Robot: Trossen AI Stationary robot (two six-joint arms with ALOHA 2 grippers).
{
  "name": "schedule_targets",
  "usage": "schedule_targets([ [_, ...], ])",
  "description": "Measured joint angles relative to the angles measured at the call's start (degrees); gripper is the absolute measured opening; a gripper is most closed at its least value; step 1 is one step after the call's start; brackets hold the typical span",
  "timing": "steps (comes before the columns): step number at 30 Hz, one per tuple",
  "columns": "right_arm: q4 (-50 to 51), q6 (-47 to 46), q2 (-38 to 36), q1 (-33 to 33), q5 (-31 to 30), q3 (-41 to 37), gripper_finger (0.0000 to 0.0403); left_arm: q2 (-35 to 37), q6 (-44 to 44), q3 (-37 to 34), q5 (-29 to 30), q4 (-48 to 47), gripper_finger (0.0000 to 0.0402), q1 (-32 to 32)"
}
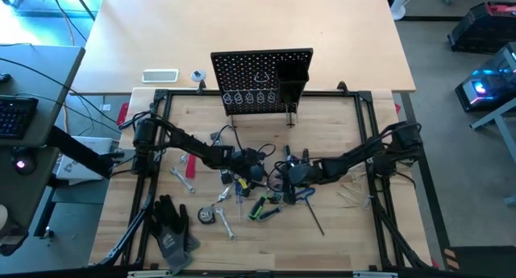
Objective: Hang tools onto peg board
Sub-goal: Put the socket wrench into the pegboard bin
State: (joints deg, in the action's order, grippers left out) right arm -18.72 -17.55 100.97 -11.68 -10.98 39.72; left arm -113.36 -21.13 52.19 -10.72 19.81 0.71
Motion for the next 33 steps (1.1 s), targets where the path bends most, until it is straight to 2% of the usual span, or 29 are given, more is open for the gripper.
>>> schedule_targets([
  [11, -4.62, -0.61, 4.00, 0.05, -5.15, 0.01, 0.0170, -0.61, -0.43, 0.62, -0.20, 0.22, 0.0179, -0.33],
  [20, -4.90, -0.47, 4.15, 0.15, -6.41, 0.00, 0.0170, -0.68, -0.25, 0.54, -0.13, 0.99, 0.0177, -0.35],
  [33, -5.00, -0.65, 4.15, 0.15, -6.32, 0.00, 0.0170, -0.68, -1.63, 0.52, -1.02, 1.45, 0.0115, -0.37],
])
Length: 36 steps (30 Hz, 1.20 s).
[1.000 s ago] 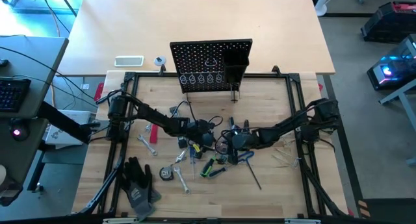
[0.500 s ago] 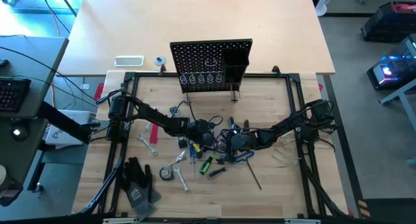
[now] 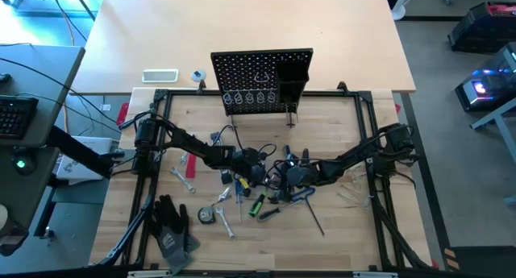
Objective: Hang tools onto peg board
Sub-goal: Put the socket wrench into the pegboard bin
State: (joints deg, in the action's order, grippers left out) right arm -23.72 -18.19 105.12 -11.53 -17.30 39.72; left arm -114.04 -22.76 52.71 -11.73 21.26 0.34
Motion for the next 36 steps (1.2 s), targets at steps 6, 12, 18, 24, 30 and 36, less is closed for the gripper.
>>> schedule_targets([
  [6, 1.64, -1.41, -0.64, -0.09, 0.56, 0.00, 0.0170, 0.36, 0.58, 0.00, 0.58, -0.28, 0.0095, 0.00],
  [12, 5.90, -2.15, -2.80, -0.52, 1.07, -0.03, 0.0169, 2.76, 1.49, -0.07, 0.66, -2.19, 0.0096, -0.02],
  [18, 11.85, -2.49, -6.89, -0.52, 0.05, -0.07, 0.0169, 7.13, 1.22, -0.04, 3.21, -6.52, 0.0096, 0.22],
  [24, 17.83, -2.38, -11.38, -0.77, -2.10, -0.04, 0.0169, 14.06, -0.43, -0.04, 6.86, -11.52, 0.0096, 0.52],
  [30, 22.00, -2.43, -14.73, -2.36, -5.18, -0.04, 0.0169, 23.66, -2.74, -0.04, 14.17, -12.04, 0.0096, 0.38],
  [36, 22.91, -2.95, -15.58, -4.07, -6.84, -0.04, 0.0169, 33.08, -7.55, 0.21, 24.55, -4.29, 0.0096, -1.29],
])
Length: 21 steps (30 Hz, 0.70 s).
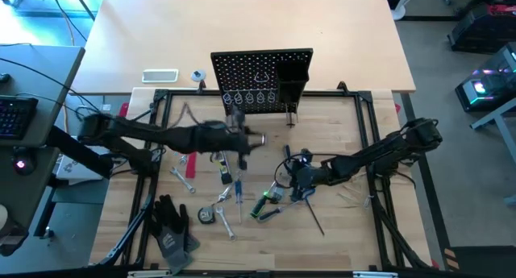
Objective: Hang tools onto peg board
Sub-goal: Put the socket wrench into the pegboard bin
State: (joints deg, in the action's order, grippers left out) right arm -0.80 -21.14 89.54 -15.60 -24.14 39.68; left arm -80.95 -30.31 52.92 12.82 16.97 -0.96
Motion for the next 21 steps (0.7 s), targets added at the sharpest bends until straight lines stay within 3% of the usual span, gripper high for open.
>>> schedule_targets([
  [4, 0.11, -1.42, 0.02, -0.42, -0.37, 0.00, 0.0169, 3.14, -1.59, 4.92, 2.72, 1.47, 0.0096, -3.10],
  [9, -0.28, -1.56, 0.02, -0.95, -1.91, 0.00, 0.0169, 1.99, -3.35, 13.82, 2.79, 1.18, 0.0096, -7.22],
  [21, -0.91, -1.86, 0.04, -0.95, -2.80, 0.00, 0.0169, -10.36, -1.70, 35.33, -0.06, -13.07, 0.0095, -15.34],
])
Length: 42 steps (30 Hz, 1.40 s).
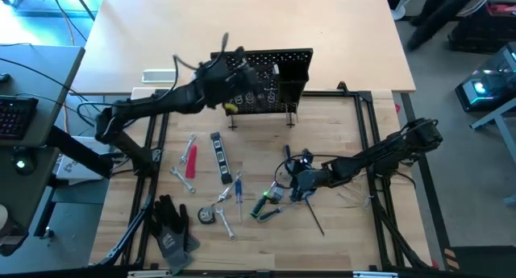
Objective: Hang tools onto peg board
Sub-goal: Put the socket wrench into the pegboard bin, then hang the wrench onto the pegboard
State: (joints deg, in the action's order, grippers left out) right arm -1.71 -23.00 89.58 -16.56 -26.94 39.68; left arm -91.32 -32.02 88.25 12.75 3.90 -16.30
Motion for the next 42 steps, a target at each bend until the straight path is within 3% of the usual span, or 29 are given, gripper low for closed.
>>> schedule_targets([
  [10, 0.02, -0.08, 0.00, -0.35, -0.03, 0.00, 0.0169, -7.42, 0.68, 10.37, 0.08, -9.38, 0.0106, -1.16],
  [29, 0.19, 0.04, 0.02, -1.22, -1.92, 0.00, 0.0169, -7.53, 0.44, 10.58, -3.12, -10.01, 0.0127, -1.46],
  [42, 0.19, -0.09, 0.04, -1.22, -1.90, 0.00, 0.0169, -7.53, 1.77, 10.62, -3.61, -10.03, 0.0194, -1.44],
])
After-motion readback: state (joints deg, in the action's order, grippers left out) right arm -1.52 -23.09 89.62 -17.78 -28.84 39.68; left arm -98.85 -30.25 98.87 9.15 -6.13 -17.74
